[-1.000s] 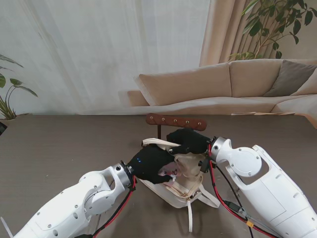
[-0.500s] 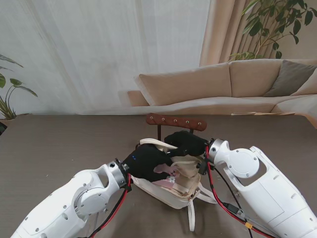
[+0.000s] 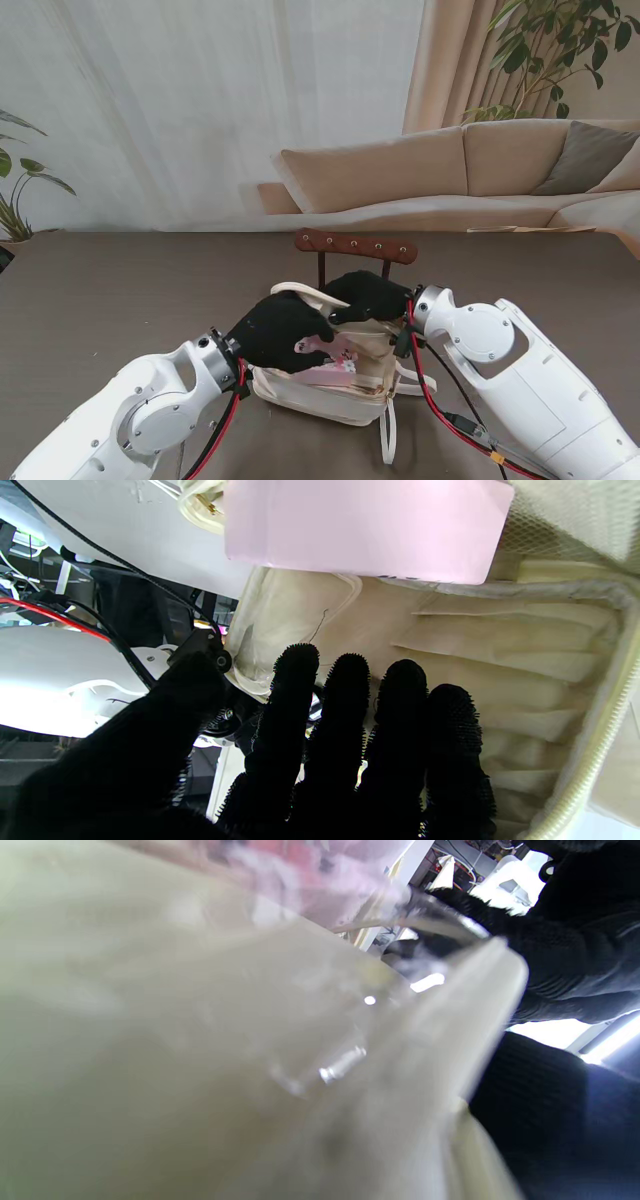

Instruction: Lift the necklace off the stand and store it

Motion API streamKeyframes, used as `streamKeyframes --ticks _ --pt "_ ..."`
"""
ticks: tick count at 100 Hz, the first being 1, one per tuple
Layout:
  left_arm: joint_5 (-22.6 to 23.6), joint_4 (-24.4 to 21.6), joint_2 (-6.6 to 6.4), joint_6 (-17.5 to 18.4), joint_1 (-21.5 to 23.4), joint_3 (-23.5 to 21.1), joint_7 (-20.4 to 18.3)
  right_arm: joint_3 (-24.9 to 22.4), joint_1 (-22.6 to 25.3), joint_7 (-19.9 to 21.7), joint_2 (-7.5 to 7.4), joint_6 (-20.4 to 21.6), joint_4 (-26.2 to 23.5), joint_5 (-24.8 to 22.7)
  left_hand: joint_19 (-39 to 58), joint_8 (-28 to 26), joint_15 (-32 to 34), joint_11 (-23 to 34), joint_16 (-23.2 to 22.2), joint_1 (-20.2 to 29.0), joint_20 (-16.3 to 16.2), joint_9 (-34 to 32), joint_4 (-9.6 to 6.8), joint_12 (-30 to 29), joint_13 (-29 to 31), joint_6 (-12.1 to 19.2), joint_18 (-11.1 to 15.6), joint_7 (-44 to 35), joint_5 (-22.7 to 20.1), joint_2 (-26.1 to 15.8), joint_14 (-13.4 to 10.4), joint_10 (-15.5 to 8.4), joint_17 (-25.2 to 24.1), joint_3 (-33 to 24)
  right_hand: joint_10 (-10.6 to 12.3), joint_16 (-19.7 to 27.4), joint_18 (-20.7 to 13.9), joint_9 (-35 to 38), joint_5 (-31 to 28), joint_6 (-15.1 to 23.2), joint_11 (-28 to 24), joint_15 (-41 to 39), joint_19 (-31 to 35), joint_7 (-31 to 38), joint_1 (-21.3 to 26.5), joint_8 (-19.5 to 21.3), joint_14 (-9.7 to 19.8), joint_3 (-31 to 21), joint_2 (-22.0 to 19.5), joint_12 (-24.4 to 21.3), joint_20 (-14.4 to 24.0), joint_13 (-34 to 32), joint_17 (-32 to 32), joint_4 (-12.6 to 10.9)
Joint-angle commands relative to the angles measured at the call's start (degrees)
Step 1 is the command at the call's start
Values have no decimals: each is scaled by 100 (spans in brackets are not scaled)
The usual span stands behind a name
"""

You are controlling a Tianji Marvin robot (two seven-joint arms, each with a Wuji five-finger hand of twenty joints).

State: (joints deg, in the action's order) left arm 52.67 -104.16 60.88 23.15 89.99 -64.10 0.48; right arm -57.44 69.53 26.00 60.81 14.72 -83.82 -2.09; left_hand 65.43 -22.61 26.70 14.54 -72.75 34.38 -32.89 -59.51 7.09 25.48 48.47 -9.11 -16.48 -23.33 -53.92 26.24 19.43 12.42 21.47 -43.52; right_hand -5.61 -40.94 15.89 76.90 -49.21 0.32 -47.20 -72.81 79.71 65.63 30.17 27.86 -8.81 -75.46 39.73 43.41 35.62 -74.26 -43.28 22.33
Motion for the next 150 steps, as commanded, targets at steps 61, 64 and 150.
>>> streamKeyframes --ticks 61,64,150 --pt "-846 -977 -71 -69 1173 -494 -764 212 -46 -223 107 -191 -45 -250 854 -175 553 240 -341 320 -366 -498 -44 332 998 -69 -412 -508 -337 -537 252 170 506 481 105 -76 -143 116 -419 1375 -99 -109 251 153 422 -69 246 -146 -111 32 157 -84 -557 -160" --pt "-895 -993 -75 -101 1221 -500 -801 223 -55 -235 112 -200 -44 -250 874 -175 517 230 -313 324 -362 -506 -53 326 1049 -90 -449 -506 -348 -553 315 195 555 493 105 -77 -145 117 -419 1375 -100 -110 250 153 424 -69 246 -149 -111 32 156 -84 -558 -161" --pt "-655 -349 -104 -608 1066 -313 -867 208 13 -148 95 -148 -22 -125 -1360 -147 -1289 -479 909 211 718 558 -280 -509 -1315 -257 -125 138 -74 -851 430 322 -797 614 103 -86 -158 130 -434 1363 -106 -136 253 160 424 -69 258 -161 -89 30 142 -84 -582 -160"
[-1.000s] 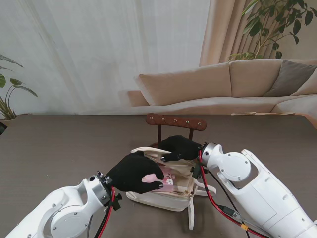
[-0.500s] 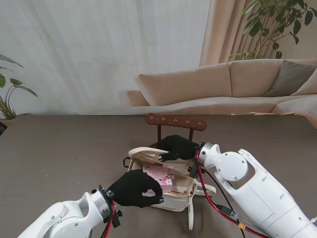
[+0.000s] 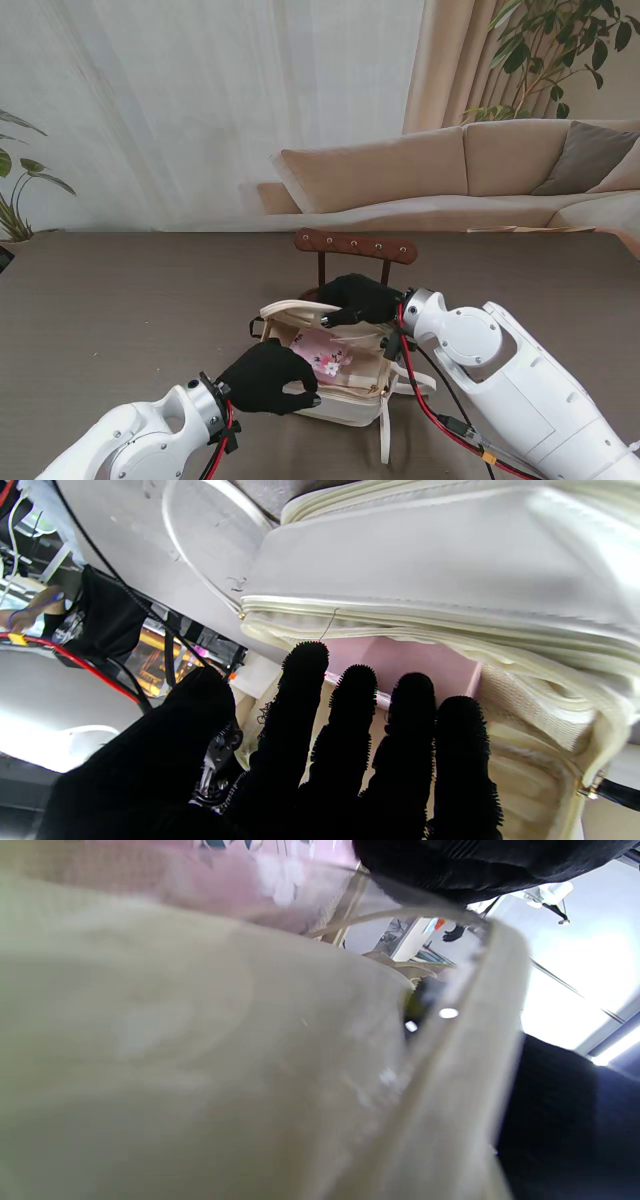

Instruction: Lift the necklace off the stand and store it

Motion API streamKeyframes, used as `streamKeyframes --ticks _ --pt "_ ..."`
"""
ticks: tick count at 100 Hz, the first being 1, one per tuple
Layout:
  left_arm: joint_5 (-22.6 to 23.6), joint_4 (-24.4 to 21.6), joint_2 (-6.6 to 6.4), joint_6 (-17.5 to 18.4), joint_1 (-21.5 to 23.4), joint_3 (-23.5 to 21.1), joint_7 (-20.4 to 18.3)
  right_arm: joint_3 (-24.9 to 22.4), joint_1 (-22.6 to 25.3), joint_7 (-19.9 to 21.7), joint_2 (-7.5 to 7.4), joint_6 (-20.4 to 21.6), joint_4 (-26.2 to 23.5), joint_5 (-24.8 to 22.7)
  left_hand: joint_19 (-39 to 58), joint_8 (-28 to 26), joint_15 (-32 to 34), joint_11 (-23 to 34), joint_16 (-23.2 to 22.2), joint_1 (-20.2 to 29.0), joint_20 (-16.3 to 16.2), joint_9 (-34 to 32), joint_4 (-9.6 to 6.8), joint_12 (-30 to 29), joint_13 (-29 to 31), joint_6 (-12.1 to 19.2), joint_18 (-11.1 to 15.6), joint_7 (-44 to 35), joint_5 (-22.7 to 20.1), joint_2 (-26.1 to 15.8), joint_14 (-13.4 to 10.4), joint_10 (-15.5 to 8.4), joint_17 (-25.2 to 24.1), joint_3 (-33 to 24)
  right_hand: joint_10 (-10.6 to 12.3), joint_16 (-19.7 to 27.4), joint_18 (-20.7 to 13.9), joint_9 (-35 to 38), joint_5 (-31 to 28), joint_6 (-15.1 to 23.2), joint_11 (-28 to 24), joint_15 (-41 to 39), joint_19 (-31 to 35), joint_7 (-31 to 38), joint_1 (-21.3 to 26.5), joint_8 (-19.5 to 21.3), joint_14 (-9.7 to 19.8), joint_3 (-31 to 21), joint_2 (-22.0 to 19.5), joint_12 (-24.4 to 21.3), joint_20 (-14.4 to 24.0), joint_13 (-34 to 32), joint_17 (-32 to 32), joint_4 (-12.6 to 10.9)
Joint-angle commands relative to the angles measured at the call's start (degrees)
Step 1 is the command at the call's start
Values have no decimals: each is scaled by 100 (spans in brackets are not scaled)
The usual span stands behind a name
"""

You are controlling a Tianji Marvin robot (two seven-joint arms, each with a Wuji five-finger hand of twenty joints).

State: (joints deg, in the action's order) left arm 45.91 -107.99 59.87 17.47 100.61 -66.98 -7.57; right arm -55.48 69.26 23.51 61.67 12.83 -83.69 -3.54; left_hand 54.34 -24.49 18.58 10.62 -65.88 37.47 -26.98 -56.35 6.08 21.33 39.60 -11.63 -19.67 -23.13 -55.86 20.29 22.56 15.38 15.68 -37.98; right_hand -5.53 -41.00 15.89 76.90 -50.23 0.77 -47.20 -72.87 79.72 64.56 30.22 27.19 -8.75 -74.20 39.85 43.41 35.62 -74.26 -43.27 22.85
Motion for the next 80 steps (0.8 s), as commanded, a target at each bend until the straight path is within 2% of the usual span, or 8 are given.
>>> streamKeyframes --ticks 1,9,20,29,39,48,65,80 --pt "36 31 -4 -43 6 -28 -59 12 42 103 8 43 -34 22 -289 50 -491 -97 248 -108 142 272 -189 -107 -469 -6 205 137 125 -261 120 21 -244 57 95 -79 -158 130 -331 1319 -106 -130 253 268 420 -2 252 -288 -102 30 141 -84 -582 -213" --pt "114 17 1 -41 26 -46 3 9 48 112 5 53 -32 29 -404 108 -543 -167 326 -143 182 464 -214 -166 -637 -20 240 269 280 -277 117 13 -381 49 90 -80 -150 134 -332 1315 -106 -132 251 268 420 -1 240 -288 -101 29 140 -83 -580 -213" --pt "95 -54 17 9 110 -107 91 3 64 111 3 73 -39 30 -236 122 -406 -120 299 -122 94 441 -204 -185 -420 62 100 282 247 -269 188 -95 -278 60 89 -77 -148 134 -343 1310 -105 -124 251 269 421 -3 232 -294 -96 29 139 -81 -580 -214" --pt "-67 -183 37 99 240 -215 125 3 77 95 0 102 -58 9 345 45 -77 44 57 92 -186 182 -31 -109 223 266 -74 116 130 -159 256 -210 36 222 91 -76 -147 133 -331 1306 -103 -122 251 260 411 -9 229 -290 -100 28 139 -82 -580 -211" --pt "-363 -419 73 184 459 -401 180 9 101 52 6 116 -95 -9 1160 69 417 276 -404 285 -555 -253 41 143 1146 436 -235 -92 -31 -60 291 -182 528 371 80 -72 -139 136 -316 1282 -94 -113 250 242 412 -25 217 -293 -99 22 138 -80 -576 -213" --pt "-465 -676 104 253 699 -649 259 31 119 19 7 141 -128 -30 1498 102 661 377 -601 344 -702 -476 47 287 1554 511 -275 -242 -155 -8 265 -148 747 427 67 -66 -114 146 -300 1246 -77 -97 245 214 405 -63 194 -292 -90 11 137 -79 -564 -212" --pt "18 -907 182 292 1039 -1183 772 72 155 1 -3 218 -175 -68 1887 136 1011 596 -842 266 -901 -675 52 636 1892 471 -183 -419 -227 82 77 -71 912 273 59 -49 -108 155 -271 1162 -21 -58 241 172 395 -178 162 -297 -86 -25 136 -76 -558 -215" --pt "332 -720 246 69 1102 -1621 1182 80 231 -62 -2 315 -193 -86 1768 119 961 574 -859 93 -917 -512 15 764 1621 204 -150 -258 -25 121 30 -17 672 16 51 35 -30 149 -165 996 142 147 192 58 369 -541 110 -295 -44 -135 129 -70 -483 -240"
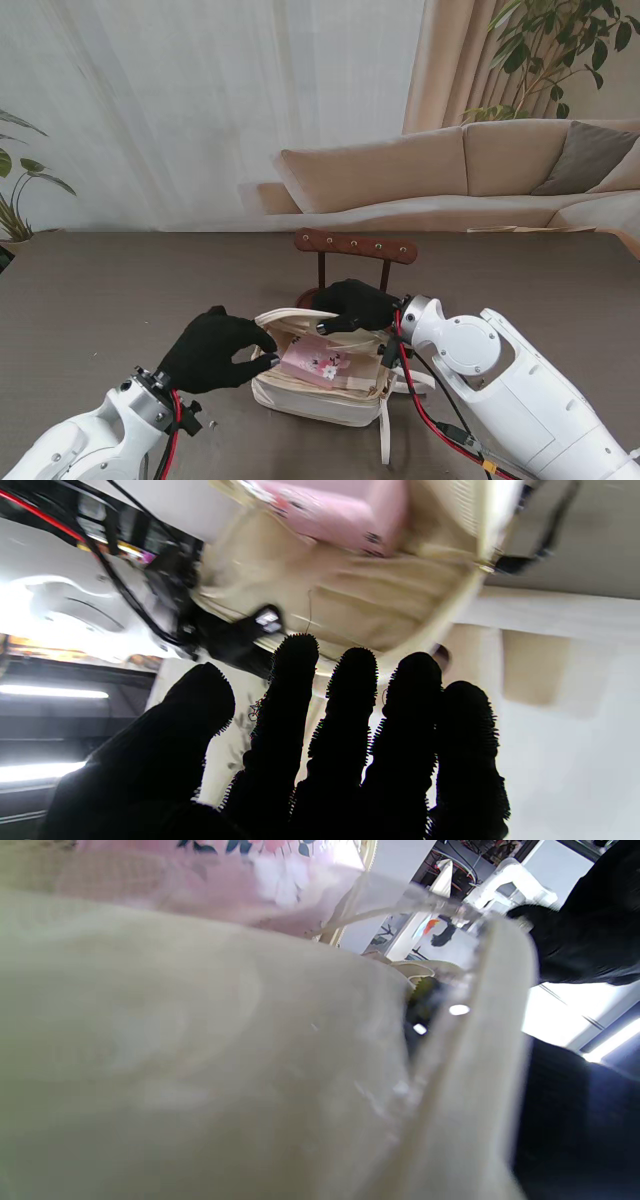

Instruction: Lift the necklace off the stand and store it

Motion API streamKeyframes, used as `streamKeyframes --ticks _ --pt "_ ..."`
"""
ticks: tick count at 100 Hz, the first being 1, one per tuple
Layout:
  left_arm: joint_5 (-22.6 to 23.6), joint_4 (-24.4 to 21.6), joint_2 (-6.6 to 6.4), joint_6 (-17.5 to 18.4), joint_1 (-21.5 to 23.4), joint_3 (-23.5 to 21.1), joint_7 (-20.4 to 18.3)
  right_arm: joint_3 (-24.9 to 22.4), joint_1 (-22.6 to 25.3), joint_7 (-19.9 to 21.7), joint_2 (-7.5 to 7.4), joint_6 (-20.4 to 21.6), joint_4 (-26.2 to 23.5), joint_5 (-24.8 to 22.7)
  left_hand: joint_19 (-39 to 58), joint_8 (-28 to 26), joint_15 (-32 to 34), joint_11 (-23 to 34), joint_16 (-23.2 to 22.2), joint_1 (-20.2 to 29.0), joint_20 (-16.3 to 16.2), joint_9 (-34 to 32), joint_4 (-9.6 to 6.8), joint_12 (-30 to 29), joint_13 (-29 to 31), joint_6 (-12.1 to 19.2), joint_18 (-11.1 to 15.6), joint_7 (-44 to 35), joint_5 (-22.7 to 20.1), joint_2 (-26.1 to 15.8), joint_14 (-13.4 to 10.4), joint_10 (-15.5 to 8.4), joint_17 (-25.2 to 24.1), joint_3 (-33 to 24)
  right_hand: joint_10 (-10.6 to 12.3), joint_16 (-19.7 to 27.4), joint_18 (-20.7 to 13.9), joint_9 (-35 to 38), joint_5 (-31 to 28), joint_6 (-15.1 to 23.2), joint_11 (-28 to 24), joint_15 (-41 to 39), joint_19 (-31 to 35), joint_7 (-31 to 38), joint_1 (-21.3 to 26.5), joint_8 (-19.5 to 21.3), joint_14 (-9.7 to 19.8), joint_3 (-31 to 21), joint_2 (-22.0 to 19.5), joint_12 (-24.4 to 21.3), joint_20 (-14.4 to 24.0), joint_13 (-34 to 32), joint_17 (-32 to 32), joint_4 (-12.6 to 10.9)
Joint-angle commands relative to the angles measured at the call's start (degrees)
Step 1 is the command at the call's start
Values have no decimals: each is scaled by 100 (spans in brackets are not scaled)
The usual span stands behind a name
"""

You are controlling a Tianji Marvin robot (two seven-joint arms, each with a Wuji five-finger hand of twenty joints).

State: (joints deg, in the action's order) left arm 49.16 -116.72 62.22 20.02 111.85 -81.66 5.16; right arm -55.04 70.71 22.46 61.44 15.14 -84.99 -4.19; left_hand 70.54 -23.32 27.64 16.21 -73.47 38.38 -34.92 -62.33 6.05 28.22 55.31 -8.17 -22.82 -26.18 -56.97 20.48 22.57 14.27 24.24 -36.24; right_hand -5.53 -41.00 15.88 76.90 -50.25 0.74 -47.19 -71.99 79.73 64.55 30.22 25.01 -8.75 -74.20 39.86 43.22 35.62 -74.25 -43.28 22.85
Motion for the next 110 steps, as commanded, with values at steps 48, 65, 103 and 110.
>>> streamKeyframes --ticks 48,65,103,110 --pt "-545 1532 -127 -1609 -850 61 -1342 145 145 -74 -15 545 140 -267 -1472 1288 -1297 -597 934 -486 -345 2221 -162 -102 -1856 -843 488 2419 2846 308 383 516 -1932 -320 79 900 82 -856 790 599 767 2656 -397 -468 -547 -1310 46 -242 69 -651 -29 43 420 -508" --pt "-809 1872 -145 -1654 -1129 338 -1467 169 141 -51 -25 616 184 -257 -1661 1703 -1366 -673 1065 -666 -539 2597 -144 -36 -2100 18 652 2619 3585 447 345 506 -2129 -190 52 859 89 -1150 738 595 800 2965 -482 -624 -988 -1258 42 -143 5 -793 -41 271 589 -656" --pt "-1300 2619 -38 -1638 -1713 961 -996 61 334 -43 -75 782 63 -340 -1572 1698 -1333 -617 1091 -286 -823 2624 -159 214 -2067 933 696 2207 3145 246 426 506 -2170 -283 61 808 72 -1411 514 580 743 3146 -561 -1091 -1504 -928 51 435 -130 -908 -14 533 769 -897" --pt "-1369 2690 9 -1541 -1696 982 -750 40 361 -41 -80 795 62 -349 -1448 1524 -1264 -528 1038 -25 -871 2426 -141 302 -1905 965 646 1871 2705 244 440 472 -2055 -467 57 808 77 -1392 508 575 738 3145 -564 -1113 -1488 -899 39 450 -160 -913 -12 538 775 -905"
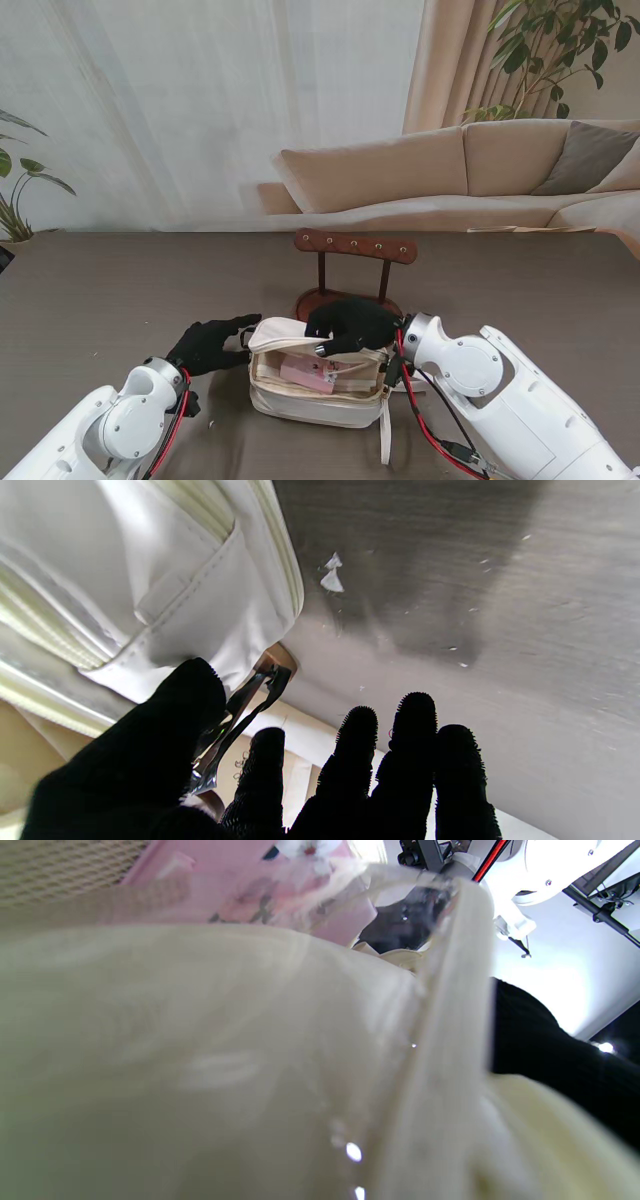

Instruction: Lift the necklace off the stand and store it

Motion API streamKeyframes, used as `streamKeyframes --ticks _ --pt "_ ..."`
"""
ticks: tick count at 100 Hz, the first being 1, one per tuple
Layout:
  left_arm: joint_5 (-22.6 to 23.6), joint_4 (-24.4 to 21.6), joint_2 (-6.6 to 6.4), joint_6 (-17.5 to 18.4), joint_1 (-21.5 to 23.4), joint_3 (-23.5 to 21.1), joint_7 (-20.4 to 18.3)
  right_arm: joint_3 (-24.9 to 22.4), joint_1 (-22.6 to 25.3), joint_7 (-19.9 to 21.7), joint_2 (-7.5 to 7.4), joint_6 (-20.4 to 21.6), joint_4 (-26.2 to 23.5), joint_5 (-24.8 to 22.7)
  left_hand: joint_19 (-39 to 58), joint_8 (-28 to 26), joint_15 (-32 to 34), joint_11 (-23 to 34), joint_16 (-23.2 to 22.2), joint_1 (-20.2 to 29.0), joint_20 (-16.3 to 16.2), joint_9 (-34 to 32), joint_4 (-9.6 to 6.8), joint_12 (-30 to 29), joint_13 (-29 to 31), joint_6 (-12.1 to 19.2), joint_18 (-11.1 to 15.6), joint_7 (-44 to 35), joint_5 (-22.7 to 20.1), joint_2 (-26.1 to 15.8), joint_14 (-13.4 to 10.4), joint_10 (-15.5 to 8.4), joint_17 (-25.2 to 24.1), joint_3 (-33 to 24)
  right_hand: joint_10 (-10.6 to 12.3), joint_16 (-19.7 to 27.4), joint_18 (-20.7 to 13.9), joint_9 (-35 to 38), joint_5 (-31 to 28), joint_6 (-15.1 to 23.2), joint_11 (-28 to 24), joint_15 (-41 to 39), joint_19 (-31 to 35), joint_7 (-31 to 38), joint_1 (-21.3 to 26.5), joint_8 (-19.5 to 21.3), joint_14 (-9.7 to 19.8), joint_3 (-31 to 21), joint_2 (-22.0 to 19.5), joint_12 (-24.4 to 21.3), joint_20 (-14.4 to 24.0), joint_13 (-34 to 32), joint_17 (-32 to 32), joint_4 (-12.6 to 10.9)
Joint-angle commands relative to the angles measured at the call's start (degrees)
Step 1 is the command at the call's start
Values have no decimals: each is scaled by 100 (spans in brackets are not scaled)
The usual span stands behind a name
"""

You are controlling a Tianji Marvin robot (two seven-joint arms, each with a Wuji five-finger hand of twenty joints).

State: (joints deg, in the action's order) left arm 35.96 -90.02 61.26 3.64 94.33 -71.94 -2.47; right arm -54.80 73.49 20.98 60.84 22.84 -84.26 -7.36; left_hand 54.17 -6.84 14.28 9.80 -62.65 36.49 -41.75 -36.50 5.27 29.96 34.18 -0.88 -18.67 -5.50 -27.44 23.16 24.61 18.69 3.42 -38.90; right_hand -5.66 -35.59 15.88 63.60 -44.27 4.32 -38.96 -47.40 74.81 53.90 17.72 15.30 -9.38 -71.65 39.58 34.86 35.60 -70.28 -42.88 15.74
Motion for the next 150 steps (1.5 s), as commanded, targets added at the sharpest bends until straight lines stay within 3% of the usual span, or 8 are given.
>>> streamKeyframes --ticks 1,13,21,32,49,95,122,150 --pt "-57 31 114 112 60 12 65 13 88 108 -20 24 -11 -31 226 -187 82 125 -66 185 -191 -183 -47 151 233 238 217 -277 -303 -14 234 31 36 -239 66 267 78 -60 -91 216 -85 685 -74 -51 -243 75 97 202 -137 -79 -9 139 736 -193" --pt "-213 89 216 232 138 16 524 -14 138 93 -16 6 -34 -18 539 -932 196 344 -223 497 -154 -574 7 343 537 133 116 -1193 -1356 38 249 -49 238 -424 48 273 81 -108 -90 208 -61 697 -86 -92 -253 114 66 246 -192 -94 -5 179 779 -202" --pt "-338 96 257 272 183 13 651 -28 176 35 -12 17 -54 -84 694 -1640 246 459 -310 1085 -85 -757 335 431 684 118 56 -1638 -1718 239 264 -105 348 35 48 285 75 -190 -95 222 -47 725 -97 -121 -299 138 65 293 -236 -98 -3 243 823 -222" --pt "-428 114 286 292 218 4 747 -52 242 -74 -5 45 -90 -215 942 -2025 383 744 -445 1729 -31 -1120 258 639 973 -52 -14 -2459 -2049 254 263 -163 566 681 40 319 57 -446 -86 287 -1 822 -166 -181 -356 188 23 365 -273 -111 -12 467 986 -278" --pt "-657 164 344 306 239 19 887 -127 412 -346 10 149 -200 -540 1247 -2153 608 1146 -656 2042 -3 -1531 226 1039 1401 -338 -104 -3291 -2411 134 282 -207 802 816 18 687 71 -1196 -22 400 277 1390 -642 -702 -643 948 -107 630 -492 -486 -86 1277 1572 -819" --pt "-1156 -129 334 330 511 -145 575 -233 702 -917 8 579 -436 -1552 1295 -3305 716 1242 -804 3101 10 -1658 320 3022 1562 -1289 -34 -4481 -1724 -545 264 -155 646 1407 131 1047 70 -1739 66 609 496 1912 -1407 -1018 -1029 991 -68 1499 -899 -785 -286 2047 2307 -871" --pt "-1293 -539 258 249 791 -436 141 -112 810 -1566 91 657 -444 -2278 1414 -3450 2187 1588 -1903 3397 -172 -1756 325 3629 1311 -1437 -84 -4818 -1571 -598 -209 -67 735 1494 246 1109 -22 -1829 642 763 452 1954 -1439 -1218 -787 901 -41 894 -544 -817 -269 2160 2343 -869" --pt "-1740 -741 222 315 977 -611 -207 56 839 -2046 112 799 -413 -3000 1390 -3306 2326 1587 -2027 3645 -171 -1795 281 3663 1286 -1382 -98 -4740 -1637 -704 -232 -54 712 1473 359 1148 -132 -1969 964 873 427 1974 -1440 -1189 -750 786 51 650 -297 -855 -295 2233 2404 -801"
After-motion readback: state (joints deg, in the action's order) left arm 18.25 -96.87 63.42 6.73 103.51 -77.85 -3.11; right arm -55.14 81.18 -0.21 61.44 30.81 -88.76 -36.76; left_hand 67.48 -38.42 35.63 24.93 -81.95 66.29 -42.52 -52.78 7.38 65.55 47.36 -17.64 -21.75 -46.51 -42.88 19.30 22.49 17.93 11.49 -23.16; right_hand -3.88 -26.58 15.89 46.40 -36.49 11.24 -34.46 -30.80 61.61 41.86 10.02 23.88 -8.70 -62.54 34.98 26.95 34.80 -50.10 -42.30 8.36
